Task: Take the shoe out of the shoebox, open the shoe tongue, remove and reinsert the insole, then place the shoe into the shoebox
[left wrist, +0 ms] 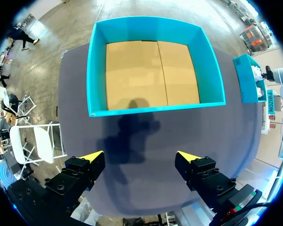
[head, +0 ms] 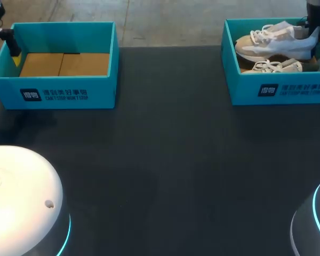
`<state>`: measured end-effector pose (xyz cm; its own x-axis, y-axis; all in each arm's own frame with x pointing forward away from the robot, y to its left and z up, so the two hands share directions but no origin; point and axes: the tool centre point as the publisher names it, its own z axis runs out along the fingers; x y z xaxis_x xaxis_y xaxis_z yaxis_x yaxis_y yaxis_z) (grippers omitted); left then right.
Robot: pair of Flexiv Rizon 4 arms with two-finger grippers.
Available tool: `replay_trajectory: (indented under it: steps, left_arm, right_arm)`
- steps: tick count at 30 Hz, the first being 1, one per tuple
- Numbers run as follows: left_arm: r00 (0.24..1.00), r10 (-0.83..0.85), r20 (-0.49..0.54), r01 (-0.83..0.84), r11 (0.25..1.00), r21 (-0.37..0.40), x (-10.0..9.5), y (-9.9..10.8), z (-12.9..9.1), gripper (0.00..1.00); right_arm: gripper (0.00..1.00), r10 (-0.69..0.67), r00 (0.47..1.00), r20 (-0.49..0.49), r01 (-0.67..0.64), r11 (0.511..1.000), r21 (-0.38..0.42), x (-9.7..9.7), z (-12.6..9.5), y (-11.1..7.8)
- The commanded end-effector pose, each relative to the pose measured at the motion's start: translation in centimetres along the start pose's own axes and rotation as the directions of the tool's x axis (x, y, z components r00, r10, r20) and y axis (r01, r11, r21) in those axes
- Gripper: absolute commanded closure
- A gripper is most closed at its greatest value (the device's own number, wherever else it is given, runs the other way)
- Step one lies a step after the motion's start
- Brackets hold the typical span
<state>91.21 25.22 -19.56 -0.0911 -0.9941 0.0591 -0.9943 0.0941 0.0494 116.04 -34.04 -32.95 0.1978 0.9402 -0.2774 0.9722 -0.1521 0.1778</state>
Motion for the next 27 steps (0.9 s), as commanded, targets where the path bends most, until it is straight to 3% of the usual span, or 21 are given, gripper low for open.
replay_trajectory:
  steps: [1, 27]
  left_arm:
    - [1.0, 0.0, 0.002, 0.0, 1.0, 0.002, 0.0, 0.2, 0.0, 0.0]
    - [1.0, 0.0, 0.002, 0.0, 1.0, 0.002, 0.0, 0.2, 0.0, 0.0]
  right_arm:
    - [1.0, 0.002, 1.0, -0.003, -0.002, 1.0, 0.006, 0.0, 0.3, 0.5]
    - [1.0, -0.008, 1.0, -0.008, 0.009, 0.997, 0.077, 0.6, 4.6, 0.6]
